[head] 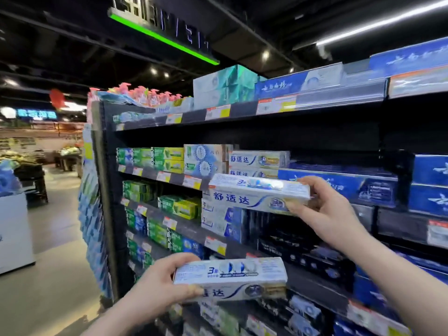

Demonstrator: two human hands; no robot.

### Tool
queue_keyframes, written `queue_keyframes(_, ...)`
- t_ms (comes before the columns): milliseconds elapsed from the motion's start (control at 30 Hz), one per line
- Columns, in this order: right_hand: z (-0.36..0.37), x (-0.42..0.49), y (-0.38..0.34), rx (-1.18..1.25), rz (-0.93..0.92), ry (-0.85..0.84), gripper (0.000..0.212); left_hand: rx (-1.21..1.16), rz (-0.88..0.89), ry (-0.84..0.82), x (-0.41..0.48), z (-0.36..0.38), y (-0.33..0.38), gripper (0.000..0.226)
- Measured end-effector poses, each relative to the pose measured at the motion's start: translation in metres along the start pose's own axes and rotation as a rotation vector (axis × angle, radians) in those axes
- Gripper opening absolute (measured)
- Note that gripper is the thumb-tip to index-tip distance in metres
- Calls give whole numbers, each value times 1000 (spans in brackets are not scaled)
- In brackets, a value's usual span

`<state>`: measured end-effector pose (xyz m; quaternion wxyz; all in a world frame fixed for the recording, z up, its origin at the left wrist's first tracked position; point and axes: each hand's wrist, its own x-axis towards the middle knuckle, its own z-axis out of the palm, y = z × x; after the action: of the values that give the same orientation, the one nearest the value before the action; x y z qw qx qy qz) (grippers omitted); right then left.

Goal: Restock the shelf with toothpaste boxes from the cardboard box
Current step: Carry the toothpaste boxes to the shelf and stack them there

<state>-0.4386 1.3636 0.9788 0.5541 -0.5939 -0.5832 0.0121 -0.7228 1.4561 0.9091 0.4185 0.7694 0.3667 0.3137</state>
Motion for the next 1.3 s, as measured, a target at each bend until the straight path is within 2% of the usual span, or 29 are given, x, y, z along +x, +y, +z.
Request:
queue_keyframes(100,6,54,7,-97,-60,69,37,5,60,-16,51,-12,3,30)
queue_keyframes(167,12,83,11,-144,-68,106,37,13,80,-20,80,-20,2,30)
queue_keyframes(300,22,122,19,-282,-19,122,42,10,93,-42,133,-33,-4,45)
queue_keyframes(433,33,138,15,-444,27,100,43,-16,156,-151,182,-42,-10,46)
queue_keyframes(633,51,144,3,-607,198,169,47,-90,204,-319,246,-55,-27,57)
queue_keyframes(767,63,147,-5,-698,299,177,51,-71,295,-406,277,-64,-37,89)
queue_keyframes(1000,72,152,-9,-762,378,213,53,-173,337,-591,301,-64,-44,78)
queue_keyframes(1300,71,160,-11,-881,372,165,59,-223,393,-629,305,-54,-45,59)
